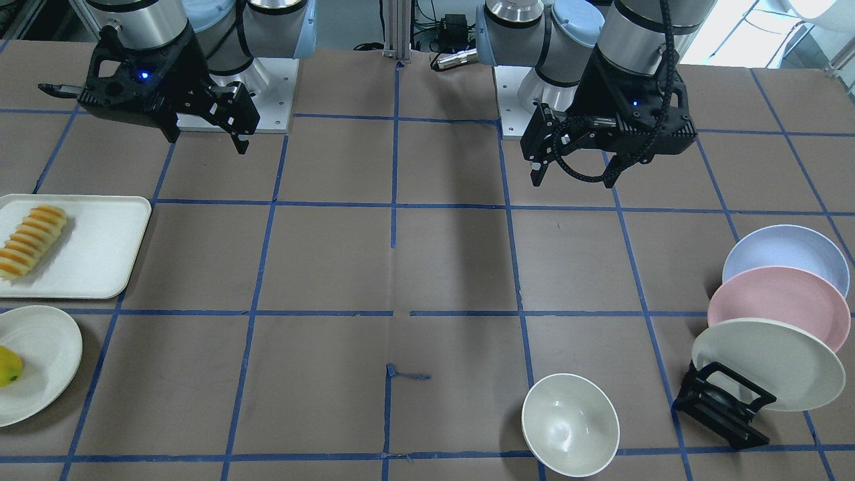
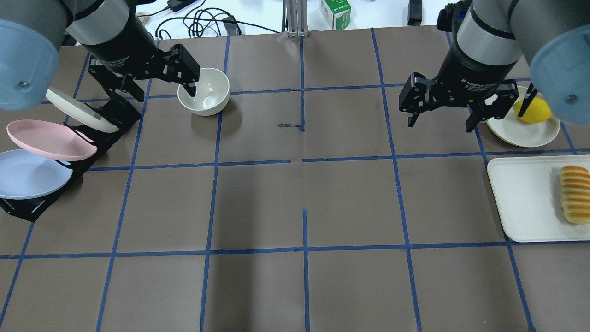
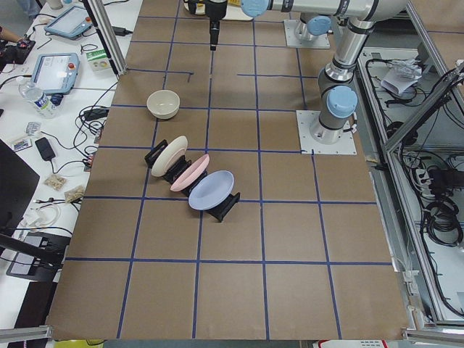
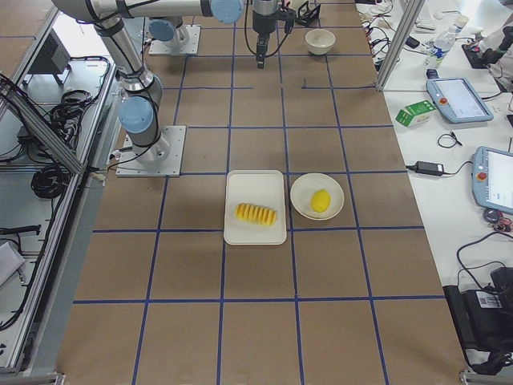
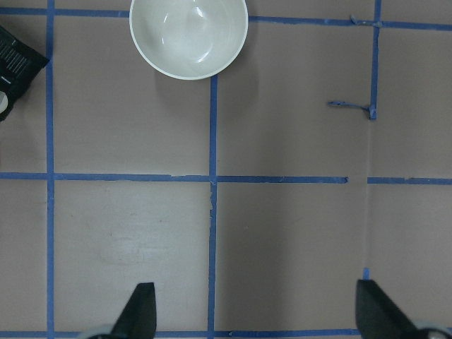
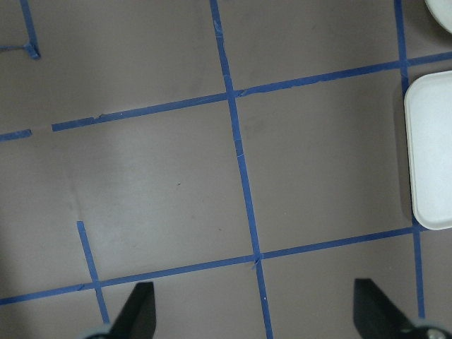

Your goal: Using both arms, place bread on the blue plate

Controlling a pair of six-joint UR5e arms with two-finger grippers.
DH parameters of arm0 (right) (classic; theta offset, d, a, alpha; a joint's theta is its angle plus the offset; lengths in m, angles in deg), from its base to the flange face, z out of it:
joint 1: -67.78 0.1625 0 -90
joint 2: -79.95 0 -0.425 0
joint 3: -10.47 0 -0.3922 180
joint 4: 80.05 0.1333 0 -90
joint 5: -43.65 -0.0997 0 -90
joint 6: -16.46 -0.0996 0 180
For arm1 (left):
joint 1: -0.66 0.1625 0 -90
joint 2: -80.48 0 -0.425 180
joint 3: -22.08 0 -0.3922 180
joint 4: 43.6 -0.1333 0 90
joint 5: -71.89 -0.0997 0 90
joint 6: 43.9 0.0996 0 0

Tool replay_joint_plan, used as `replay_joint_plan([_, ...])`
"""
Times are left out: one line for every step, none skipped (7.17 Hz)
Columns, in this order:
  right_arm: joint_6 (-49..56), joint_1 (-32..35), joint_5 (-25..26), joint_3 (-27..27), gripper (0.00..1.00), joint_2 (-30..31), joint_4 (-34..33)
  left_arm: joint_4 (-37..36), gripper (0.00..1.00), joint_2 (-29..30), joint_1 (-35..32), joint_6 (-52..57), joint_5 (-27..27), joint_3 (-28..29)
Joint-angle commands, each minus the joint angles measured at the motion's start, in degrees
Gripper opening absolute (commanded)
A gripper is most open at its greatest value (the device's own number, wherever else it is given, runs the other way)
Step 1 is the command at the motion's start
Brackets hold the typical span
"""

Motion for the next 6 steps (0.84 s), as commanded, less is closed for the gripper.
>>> replay_joint_plan([-0.12,-0.20,-0.04,-0.23,1.00,0.04,0.48,-0.05,1.00,0.19,0.00,-0.07,0.16,0.04])
replay_joint_plan([-0.21,-0.20,0.05,-0.32,1.00,0.04,0.57,-0.05,1.00,0.71,-0.18,-0.59,0.25,0.48])
replay_joint_plan([-0.47,-0.12,0.05,-0.40,1.00,0.04,0.57,-0.05,1.00,0.11,-0.18,-0.08,-0.01,0.22])
replay_joint_plan([-0.47,-0.03,-0.04,-0.58,1.00,0.04,0.57,-0.05,1.00,-0.77,-0.18,0.01,0.08,-0.48])
replay_joint_plan([-0.47,-0.29,-0.04,-0.67,1.00,-0.13,0.39,-0.14,1.00,-1.04,-0.09,0.02,-0.01,-0.75])
replay_joint_plan([0.31,-2.82,0.22,-0.76,1.00,-0.48,-0.30,-0.14,1.00,-1.13,0.35,0.10,-0.01,-1.18])
